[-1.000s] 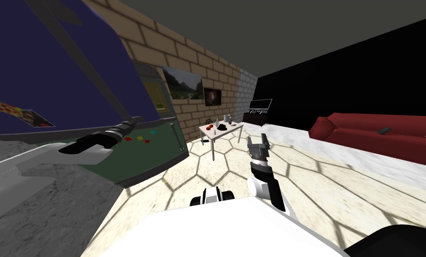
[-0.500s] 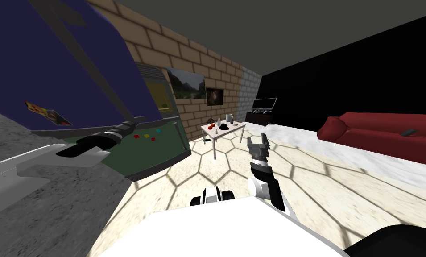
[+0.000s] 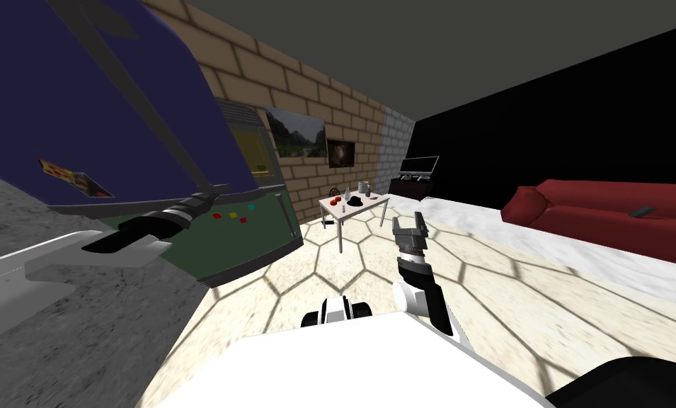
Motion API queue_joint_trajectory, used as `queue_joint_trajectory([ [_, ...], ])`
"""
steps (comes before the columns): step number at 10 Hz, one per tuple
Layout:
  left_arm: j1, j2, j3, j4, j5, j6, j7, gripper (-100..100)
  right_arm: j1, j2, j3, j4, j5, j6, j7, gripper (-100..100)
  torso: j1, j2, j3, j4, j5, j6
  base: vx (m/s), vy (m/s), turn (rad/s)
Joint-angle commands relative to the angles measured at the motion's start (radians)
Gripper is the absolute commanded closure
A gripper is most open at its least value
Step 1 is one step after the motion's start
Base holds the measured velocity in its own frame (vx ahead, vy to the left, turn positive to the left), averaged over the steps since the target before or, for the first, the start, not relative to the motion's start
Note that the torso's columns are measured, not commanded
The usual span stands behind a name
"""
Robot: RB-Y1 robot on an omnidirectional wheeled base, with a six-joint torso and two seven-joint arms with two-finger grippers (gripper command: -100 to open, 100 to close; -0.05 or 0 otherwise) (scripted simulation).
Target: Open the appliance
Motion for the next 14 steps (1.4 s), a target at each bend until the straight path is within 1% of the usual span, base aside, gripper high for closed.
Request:
queue_joint_trajectory([
  [1, 0.011, 0.045, -0.010, 0.036, -0.007, -0.044, 0.047, 100, 0.000, 0.000, 0.000, 0.000, 0.000, 0.000, 0.000, 0, -0.001, 0.001, 0.001, 0.000, 0.000, 0.000, -0.041, 0.020, 0.228],
  [2, 0.011, 0.056, -0.010, 0.039, -0.007, -0.068, 0.068, 100, 0.000, 0.000, 0.000, 0.000, 0.000, 0.000, 0.000, 0, 0.003, 0.003, 0.002, -0.001, 0.003, -0.004, -0.067, 0.017, 0.108],
  [3, 0.011, 0.056, -0.010, 0.056, -0.007, -0.104, 0.073, 100, 0.000, 0.000, 0.000, 0.000, 0.000, 0.000, 0.000, 0, 0.005, 0.002, 0.002, 0.000, 0.003, -0.001, -0.054, 0.011, -0.015],
  [4, 0.011, 0.056, -0.010, 0.075, -0.007, -0.121, 0.073, 100, 0.000, 0.000, 0.000, 0.000, 0.000, 0.000, 0.000, 0, 0.004, -0.001, -0.001, 0.000, 0.002, 0.000, -0.024, 0.005, -0.009],
  [8, 0.011, 0.056, -0.010, 0.075, -0.007, -0.121, 0.073, 100, 0.000, 0.000, 0.000, 0.000, 0.000, 0.000, 0.000, 0, 0.004, -0.004, -0.003, 0.001, -0.001, 0.000, 0.008, -0.004, 0.008],
  [9, 0.020, 0.088, -0.056, 0.105, -0.016, -0.196, 0.122, 100, 0.000, 0.000, 0.000, 0.000, 0.000, 0.000, 0.000, 0, 0.004, -0.002, -0.002, 0.000, 0.000, -0.001, -0.046, 0.024, 0.233],
  [10, 0.020, 0.104, -0.056, 0.116, -0.016, -0.226, 0.143, 100, 0.000, 0.000, 0.000, 0.000, 0.000, 0.000, 0.000, 0, 0.008, 0.001, 0.000, 0.000, 0.003, -0.004, -0.066, 0.013, 0.109],
  [11, 0.020, 0.104, -0.056, 0.129, -0.016, -0.258, 0.148, 100, 0.000, 0.000, 0.000, 0.000, 0.000, 0.000, 0.000, 0, 0.008, 0.001, 0.000, 0.001, 0.003, -0.001, -0.038, 0.024, -0.025],
  [12, 0.020, 0.104, -0.056, 0.141, -0.016, -0.258, 0.148, 100, 0.000, 0.000, 0.000, 0.000, 0.000, 0.000, 0.000, 0, 0.007, -0.004, -0.004, 0.000, 0.001, 0.001, -0.012, 0.012, -0.016],
  [14, 0.020, 0.104, -0.056, 0.141, -0.016, -0.258, 0.148, 100, 0.000, 0.000, 0.000, 0.000, 0.000, 0.000, 0.000, 0, 0.003, -0.009, -0.008, 0.000, -0.002, 0.001, -0.008, -0.014, 0.005],
])
